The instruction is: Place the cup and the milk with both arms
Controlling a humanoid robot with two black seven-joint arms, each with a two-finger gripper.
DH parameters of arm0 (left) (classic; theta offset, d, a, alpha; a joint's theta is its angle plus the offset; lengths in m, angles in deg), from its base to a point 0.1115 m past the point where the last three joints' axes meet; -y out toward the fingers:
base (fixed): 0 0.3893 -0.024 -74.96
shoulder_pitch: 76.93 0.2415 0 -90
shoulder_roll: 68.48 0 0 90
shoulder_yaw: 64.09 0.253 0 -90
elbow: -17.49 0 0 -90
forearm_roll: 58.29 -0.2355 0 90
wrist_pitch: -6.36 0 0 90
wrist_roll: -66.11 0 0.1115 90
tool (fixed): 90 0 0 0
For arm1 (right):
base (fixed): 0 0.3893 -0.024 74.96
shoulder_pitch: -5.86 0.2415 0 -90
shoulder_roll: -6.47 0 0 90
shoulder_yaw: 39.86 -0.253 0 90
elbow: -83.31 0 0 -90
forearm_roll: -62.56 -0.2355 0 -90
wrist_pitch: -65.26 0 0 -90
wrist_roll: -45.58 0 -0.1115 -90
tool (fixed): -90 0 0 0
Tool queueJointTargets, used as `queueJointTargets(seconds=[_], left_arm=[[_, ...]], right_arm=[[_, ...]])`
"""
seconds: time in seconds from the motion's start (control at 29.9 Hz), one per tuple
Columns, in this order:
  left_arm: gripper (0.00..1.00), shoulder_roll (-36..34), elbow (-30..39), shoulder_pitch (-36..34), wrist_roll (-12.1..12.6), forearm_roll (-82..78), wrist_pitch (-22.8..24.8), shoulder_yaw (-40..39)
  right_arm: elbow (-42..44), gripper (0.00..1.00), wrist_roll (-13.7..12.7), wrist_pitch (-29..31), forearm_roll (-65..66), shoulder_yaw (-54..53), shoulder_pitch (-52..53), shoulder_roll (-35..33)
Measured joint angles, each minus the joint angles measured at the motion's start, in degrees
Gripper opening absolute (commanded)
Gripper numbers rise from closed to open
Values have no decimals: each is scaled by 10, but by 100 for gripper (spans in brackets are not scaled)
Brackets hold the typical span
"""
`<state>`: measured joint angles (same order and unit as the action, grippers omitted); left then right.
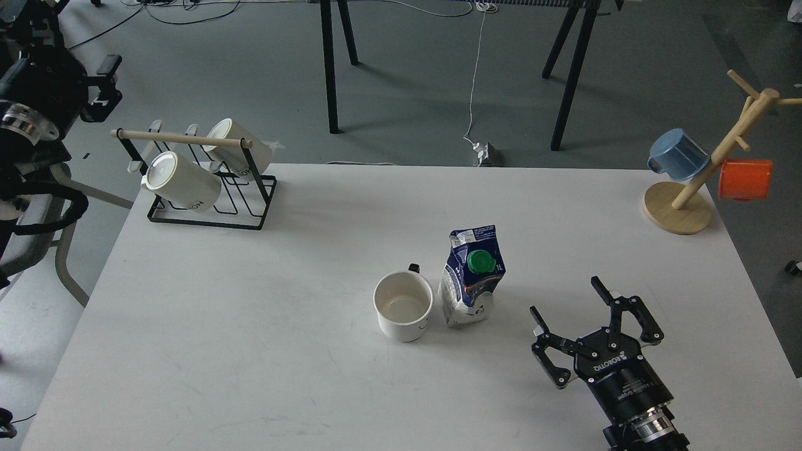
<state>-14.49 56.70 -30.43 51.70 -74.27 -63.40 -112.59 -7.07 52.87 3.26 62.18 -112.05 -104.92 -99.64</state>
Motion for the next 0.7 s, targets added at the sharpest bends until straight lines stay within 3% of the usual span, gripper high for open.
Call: queueJointTargets(seconds=[0.2,0.37,0.53,0.7], left_arm=[[100,15,0,1,-1,62,3,0],[100,40,-1,1,1,92,3,-4],[100,50,-1,1,1,124,3,-21],[100,52,-2,8,1,163,10,-27]], right_arm=[[11,99,1,0,3,-71,118,-79],[55,99,2,0,3,-81,233,-103],[159,99,2,0,1,-99,352,-101],[315,99,-5,0,-1,-105,466,-99]])
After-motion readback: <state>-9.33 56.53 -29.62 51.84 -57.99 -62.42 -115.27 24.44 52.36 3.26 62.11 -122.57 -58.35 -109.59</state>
